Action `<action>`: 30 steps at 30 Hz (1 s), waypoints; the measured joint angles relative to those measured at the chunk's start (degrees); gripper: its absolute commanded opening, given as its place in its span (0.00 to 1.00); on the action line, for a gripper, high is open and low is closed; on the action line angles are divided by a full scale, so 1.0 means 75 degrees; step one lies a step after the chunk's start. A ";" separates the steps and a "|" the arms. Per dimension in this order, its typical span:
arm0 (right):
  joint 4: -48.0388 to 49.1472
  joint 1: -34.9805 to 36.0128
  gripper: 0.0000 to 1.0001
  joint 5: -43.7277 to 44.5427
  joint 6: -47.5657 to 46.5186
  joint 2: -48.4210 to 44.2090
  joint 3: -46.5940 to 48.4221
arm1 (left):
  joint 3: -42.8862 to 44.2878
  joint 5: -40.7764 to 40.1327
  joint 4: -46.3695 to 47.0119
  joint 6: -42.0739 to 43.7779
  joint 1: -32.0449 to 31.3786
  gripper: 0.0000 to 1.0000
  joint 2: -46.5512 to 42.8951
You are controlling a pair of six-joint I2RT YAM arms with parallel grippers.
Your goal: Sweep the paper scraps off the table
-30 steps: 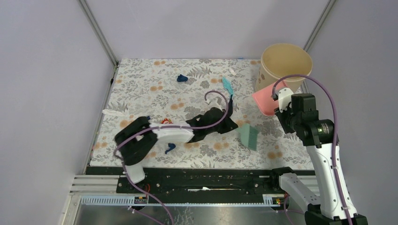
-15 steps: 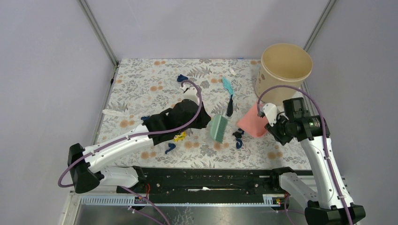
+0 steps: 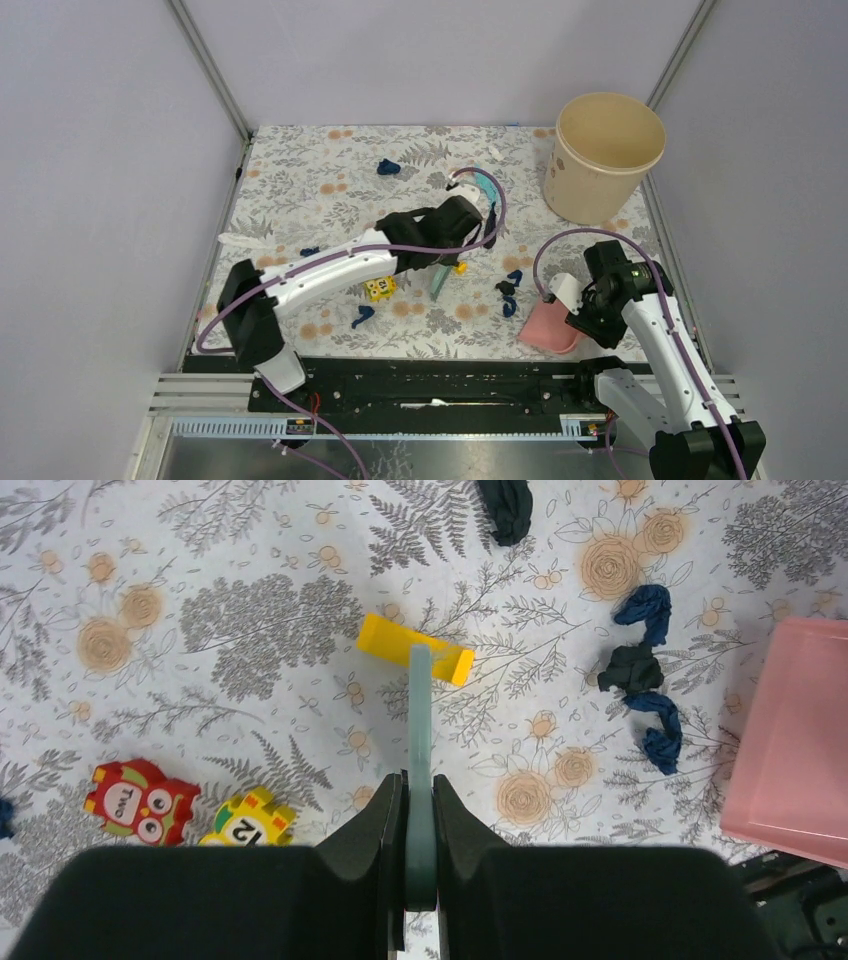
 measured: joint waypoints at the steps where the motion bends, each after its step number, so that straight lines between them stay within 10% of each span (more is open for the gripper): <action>1: 0.0038 0.0000 0.00 0.0108 0.0000 0.0003 -0.0026 | 0.0125 0.0029 0.0012 0.0050 0.0000 0.00 0.0245; 30: 0.1271 -0.0003 0.00 0.0382 0.0641 0.1142 -0.0679 | 0.2602 0.1116 0.0315 0.0230 -0.0469 0.00 0.2553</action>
